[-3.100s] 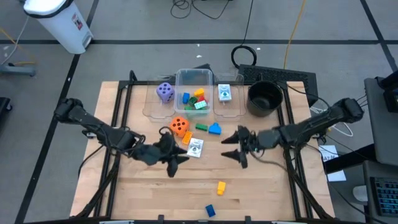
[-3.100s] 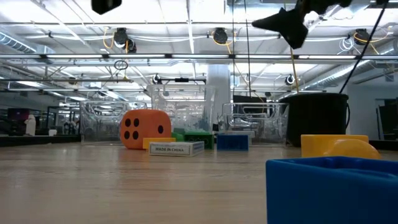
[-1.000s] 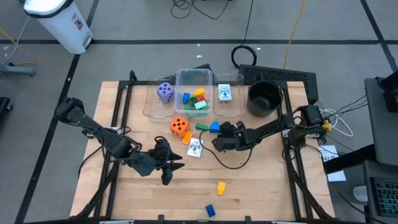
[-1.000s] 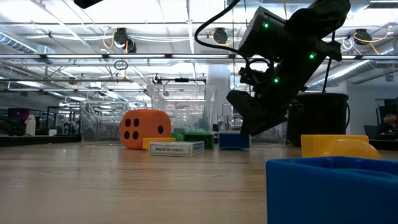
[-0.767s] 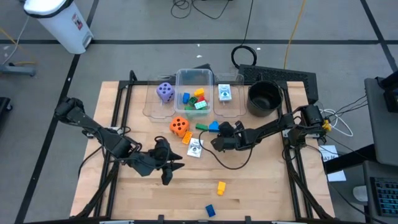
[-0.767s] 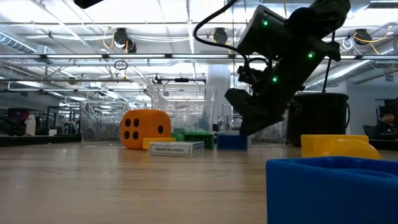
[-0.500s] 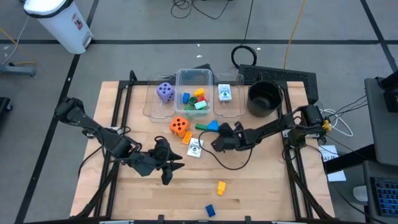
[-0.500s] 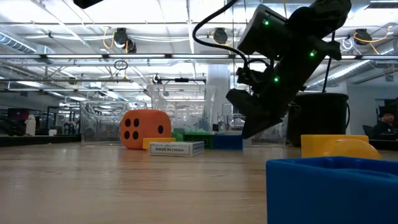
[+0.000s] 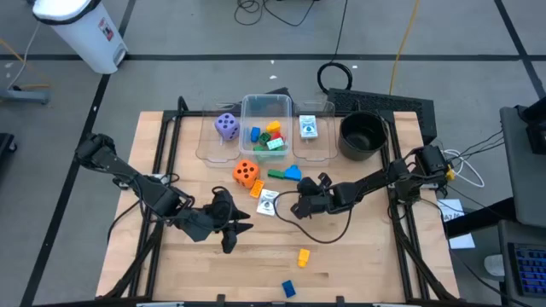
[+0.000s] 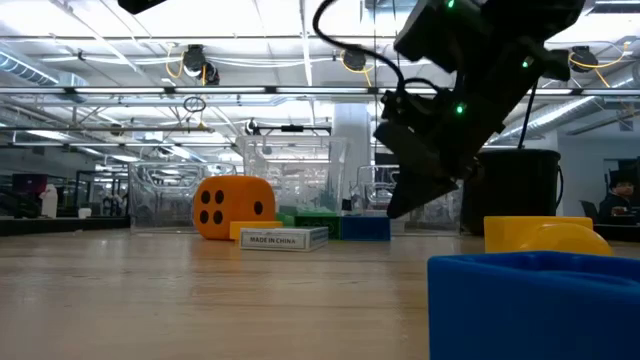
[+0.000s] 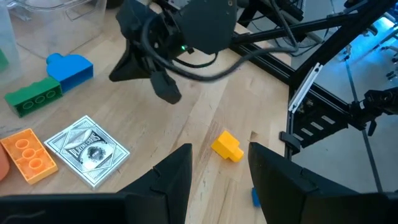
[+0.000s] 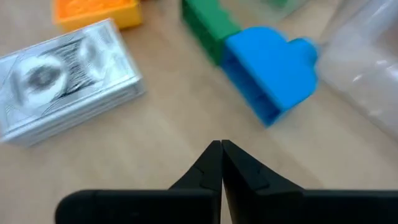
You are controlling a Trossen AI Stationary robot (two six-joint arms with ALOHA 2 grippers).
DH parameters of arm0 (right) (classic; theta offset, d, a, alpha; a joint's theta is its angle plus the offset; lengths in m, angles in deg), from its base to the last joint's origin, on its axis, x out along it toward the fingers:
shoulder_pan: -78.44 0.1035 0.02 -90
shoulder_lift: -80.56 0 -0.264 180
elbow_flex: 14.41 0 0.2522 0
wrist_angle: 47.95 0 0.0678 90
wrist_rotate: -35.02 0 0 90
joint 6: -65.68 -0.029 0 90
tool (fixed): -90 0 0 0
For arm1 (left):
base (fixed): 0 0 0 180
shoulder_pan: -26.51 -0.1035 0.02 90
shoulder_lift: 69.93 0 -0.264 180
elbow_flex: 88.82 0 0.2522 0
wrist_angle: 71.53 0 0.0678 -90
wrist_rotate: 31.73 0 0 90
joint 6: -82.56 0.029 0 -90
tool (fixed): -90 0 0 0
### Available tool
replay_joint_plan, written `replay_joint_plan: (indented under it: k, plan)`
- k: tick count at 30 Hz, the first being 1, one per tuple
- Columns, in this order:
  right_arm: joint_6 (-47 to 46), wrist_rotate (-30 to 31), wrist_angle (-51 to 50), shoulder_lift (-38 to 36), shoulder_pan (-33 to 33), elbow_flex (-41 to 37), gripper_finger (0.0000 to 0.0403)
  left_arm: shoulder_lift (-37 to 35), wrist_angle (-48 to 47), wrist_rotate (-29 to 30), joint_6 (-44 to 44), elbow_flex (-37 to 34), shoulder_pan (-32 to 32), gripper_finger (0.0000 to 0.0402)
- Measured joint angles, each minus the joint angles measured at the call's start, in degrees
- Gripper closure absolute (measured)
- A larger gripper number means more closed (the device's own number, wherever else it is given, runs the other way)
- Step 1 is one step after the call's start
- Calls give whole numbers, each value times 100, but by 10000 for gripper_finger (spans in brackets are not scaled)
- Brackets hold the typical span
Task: Pick & Place Toys
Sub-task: Put the light blue stud game piece into the middle transparent bin
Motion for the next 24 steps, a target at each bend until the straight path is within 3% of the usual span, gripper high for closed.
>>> replay_joint_plan:
  k: [5,12,16,21,24]
  plan:
    - [84,-307,60,-160,143,2,399,0,-3,0,2,0,0,241]
    - [1051,-419,31,-573,264,0,384,0,-38,0,33,2,0,241]
    - [1453,-404,39,-880,190,1,337,0,-46,0,39,2,0,241]
    - [1809,-427,49,-1059,-82,2,247,0,-133,2,42,2,0,241]
    - [1875,-847,33,-1053,-342,2,191,0,-136,43,43,1,0,241]
